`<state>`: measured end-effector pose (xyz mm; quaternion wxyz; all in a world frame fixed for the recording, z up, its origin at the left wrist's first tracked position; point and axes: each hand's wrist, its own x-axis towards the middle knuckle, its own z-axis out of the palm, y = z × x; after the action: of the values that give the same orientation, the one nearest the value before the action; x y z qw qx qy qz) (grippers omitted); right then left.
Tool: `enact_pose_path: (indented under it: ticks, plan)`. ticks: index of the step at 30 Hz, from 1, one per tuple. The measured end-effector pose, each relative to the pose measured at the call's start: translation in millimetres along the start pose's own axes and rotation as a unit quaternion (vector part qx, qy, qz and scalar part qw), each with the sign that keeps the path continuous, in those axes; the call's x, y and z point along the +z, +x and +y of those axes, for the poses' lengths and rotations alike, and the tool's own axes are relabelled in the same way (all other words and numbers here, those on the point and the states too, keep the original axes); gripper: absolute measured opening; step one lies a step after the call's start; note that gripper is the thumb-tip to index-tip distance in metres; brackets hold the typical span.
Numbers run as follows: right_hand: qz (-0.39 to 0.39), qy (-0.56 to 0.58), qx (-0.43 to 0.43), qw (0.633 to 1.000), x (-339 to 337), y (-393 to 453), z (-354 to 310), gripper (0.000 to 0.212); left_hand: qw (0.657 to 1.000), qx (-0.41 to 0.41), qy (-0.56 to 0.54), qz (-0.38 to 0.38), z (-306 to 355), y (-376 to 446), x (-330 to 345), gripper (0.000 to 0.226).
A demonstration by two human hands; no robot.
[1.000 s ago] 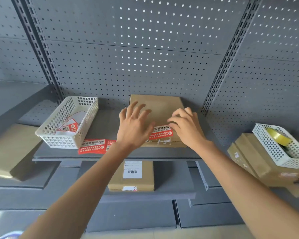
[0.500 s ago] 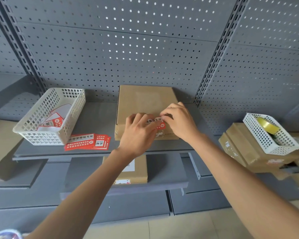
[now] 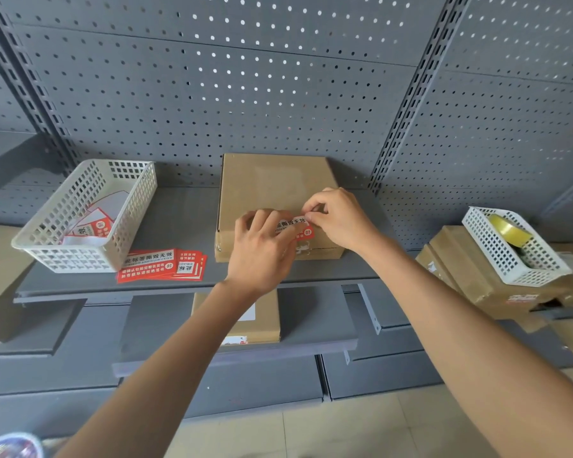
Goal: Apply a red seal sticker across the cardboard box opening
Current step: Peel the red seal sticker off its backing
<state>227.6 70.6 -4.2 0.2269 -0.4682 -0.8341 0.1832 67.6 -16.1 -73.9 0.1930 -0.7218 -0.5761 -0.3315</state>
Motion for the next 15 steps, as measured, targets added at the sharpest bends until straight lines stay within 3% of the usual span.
enact_pose_path:
  ticks: [5, 15]
  plan:
    - [-0.091, -0.005, 0.024, 0.996, -13.0, 9.6, -7.3, 0.008, 1.0, -0.005, -0.002, 0.001, 1.1, -0.5, -0.5, 0.026]
    - [-0.126, -0.084, 0.043, 0.988, -6.4, 16.5, -16.7, 0.018, 1.0, 0.0, -0.006, -0.003, -0.2, -1.2, -1.3, 0.027]
